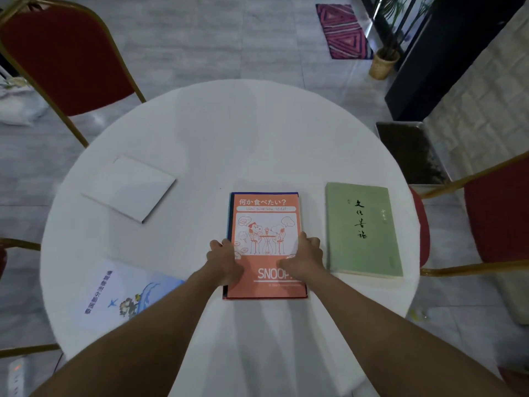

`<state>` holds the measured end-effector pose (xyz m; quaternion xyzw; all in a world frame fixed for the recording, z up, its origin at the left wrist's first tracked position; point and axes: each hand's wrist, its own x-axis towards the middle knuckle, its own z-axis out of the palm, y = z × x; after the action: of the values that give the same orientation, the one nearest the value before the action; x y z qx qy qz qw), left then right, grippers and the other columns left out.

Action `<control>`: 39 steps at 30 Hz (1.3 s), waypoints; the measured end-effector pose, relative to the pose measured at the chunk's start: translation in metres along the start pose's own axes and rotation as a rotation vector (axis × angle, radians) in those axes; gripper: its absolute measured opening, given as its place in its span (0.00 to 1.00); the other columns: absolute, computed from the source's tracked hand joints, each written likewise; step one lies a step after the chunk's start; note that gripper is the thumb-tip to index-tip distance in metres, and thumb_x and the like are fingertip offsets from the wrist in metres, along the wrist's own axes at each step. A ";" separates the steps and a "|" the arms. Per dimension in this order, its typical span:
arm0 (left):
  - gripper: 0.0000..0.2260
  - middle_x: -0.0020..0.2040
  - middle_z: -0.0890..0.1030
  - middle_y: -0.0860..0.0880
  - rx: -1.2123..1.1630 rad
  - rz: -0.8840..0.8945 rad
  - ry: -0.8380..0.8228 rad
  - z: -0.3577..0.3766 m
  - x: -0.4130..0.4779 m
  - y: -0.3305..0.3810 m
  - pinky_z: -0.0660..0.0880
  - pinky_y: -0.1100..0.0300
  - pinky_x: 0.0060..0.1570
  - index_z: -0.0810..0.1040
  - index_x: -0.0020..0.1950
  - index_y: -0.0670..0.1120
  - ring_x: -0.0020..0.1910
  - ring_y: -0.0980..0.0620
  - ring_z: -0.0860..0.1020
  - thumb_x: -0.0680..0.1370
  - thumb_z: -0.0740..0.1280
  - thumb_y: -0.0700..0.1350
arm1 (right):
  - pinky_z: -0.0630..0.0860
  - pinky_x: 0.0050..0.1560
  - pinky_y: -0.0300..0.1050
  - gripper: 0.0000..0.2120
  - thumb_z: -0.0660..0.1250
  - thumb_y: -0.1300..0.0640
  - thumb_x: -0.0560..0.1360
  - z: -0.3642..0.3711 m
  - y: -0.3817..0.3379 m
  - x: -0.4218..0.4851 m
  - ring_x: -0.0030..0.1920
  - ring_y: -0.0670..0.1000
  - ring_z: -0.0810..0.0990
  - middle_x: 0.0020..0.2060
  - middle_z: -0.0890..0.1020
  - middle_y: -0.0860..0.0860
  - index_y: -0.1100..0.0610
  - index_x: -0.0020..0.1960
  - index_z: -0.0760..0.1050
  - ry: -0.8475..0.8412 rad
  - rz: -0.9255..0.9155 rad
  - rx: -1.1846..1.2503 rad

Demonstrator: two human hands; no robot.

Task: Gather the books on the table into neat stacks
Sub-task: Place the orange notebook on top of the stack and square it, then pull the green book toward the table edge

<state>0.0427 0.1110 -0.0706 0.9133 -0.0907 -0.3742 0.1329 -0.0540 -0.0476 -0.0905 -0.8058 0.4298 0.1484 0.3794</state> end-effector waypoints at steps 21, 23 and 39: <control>0.30 0.69 0.63 0.42 -0.036 -0.082 0.049 -0.046 0.104 0.065 0.76 0.47 0.61 0.61 0.72 0.46 0.67 0.41 0.70 0.75 0.70 0.51 | 0.76 0.58 0.50 0.36 0.79 0.51 0.68 -0.048 -0.050 0.110 0.66 0.56 0.68 0.64 0.65 0.54 0.54 0.68 0.64 0.000 -0.066 -0.017; 0.34 0.70 0.62 0.42 0.002 -0.084 0.093 -0.042 0.102 0.067 0.75 0.48 0.62 0.57 0.74 0.45 0.68 0.41 0.68 0.75 0.70 0.52 | 0.77 0.61 0.51 0.33 0.79 0.49 0.68 -0.050 -0.046 0.108 0.66 0.55 0.69 0.63 0.66 0.54 0.53 0.66 0.65 -0.009 -0.089 -0.002; 0.23 0.67 0.67 0.38 0.077 0.515 0.043 0.029 0.051 0.198 0.70 0.49 0.64 0.64 0.70 0.37 0.66 0.39 0.69 0.79 0.62 0.46 | 0.66 0.68 0.57 0.28 0.71 0.46 0.70 -0.147 0.071 0.081 0.68 0.58 0.65 0.68 0.64 0.52 0.52 0.65 0.67 0.361 0.094 -0.040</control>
<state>0.0451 -0.0950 -0.0625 0.8721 -0.3315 -0.3049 0.1910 -0.0766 -0.2272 -0.0726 -0.8059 0.5249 0.0274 0.2726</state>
